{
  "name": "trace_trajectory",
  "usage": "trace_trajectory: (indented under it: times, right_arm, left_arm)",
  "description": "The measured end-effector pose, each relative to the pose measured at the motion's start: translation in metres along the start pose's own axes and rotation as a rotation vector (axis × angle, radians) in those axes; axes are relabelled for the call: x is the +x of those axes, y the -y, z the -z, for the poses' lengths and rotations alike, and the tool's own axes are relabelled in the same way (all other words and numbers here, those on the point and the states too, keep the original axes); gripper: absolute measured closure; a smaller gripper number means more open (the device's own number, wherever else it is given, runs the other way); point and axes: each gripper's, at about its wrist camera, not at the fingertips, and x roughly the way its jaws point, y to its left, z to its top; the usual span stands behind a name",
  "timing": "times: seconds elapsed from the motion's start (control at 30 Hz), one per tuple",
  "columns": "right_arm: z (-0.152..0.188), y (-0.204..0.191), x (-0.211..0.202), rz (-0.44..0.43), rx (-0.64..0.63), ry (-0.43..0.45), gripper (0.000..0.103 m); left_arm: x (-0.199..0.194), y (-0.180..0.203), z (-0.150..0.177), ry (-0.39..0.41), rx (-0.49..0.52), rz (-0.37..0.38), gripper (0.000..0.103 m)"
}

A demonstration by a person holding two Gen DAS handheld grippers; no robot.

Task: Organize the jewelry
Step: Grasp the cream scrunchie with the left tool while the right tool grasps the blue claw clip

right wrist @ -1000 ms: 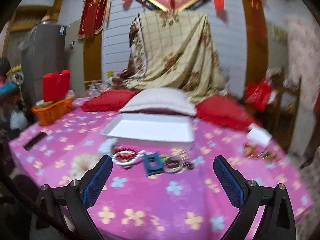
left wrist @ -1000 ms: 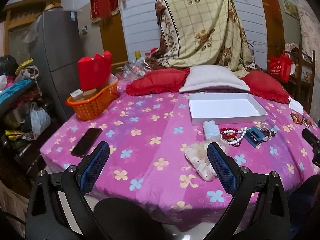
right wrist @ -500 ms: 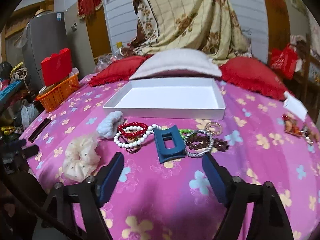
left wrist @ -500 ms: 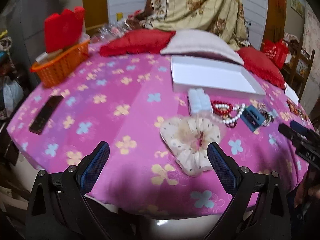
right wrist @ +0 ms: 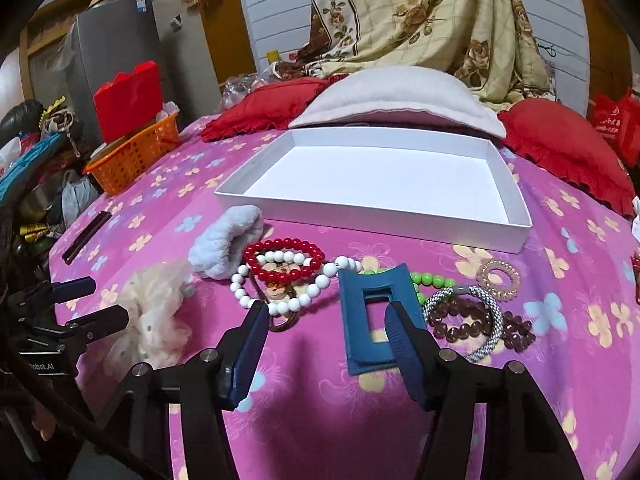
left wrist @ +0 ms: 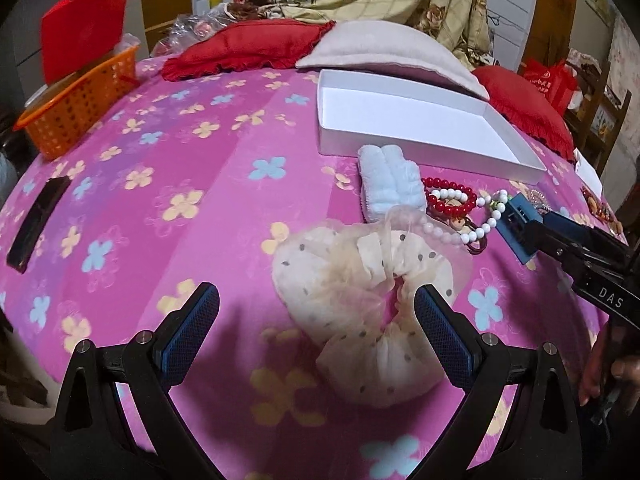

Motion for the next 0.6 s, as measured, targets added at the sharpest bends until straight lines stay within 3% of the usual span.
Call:
trace_trajectory:
  times: [0.23, 0.37, 0.4, 0.47, 0.53, 0.6]
  right_arm:
    - [0.001, 0.008, 0.013, 0.011, 0.002, -0.035, 0.061]
    - [0.002, 0.010, 0.017, 0.023, 0.006, -0.048, 0.080]
    - [0.001, 0.012, 0.016, 0.014, 0.020, -0.050, 0.087]
    - [0.002, 0.016, 0.015, -0.003, 0.045, -0.052, 0.088]
    - [0.002, 0.017, 0.012, -0.010, 0.061, -0.050, 0.088]
    - [0.004, 0.017, 0.007, -0.032, 0.083, -0.046, 0.089]
  left_arm:
    - [0.017, 0.006, -0.002, -0.022, 0.018, 0.035, 0.005]
    - [0.024, 0.009, -0.002, -0.042, 0.018, 0.063, 0.007]
    - [0.025, 0.010, -0.002, -0.048, 0.015, 0.085, 0.013]
    - [0.028, 0.012, -0.001, -0.067, 0.014, 0.094, 0.061]
    - [0.032, 0.012, -0.001, -0.092, 0.019, 0.073, 0.088]
    - [0.031, 0.009, -0.001, -0.103, -0.002, 0.088, 0.088]
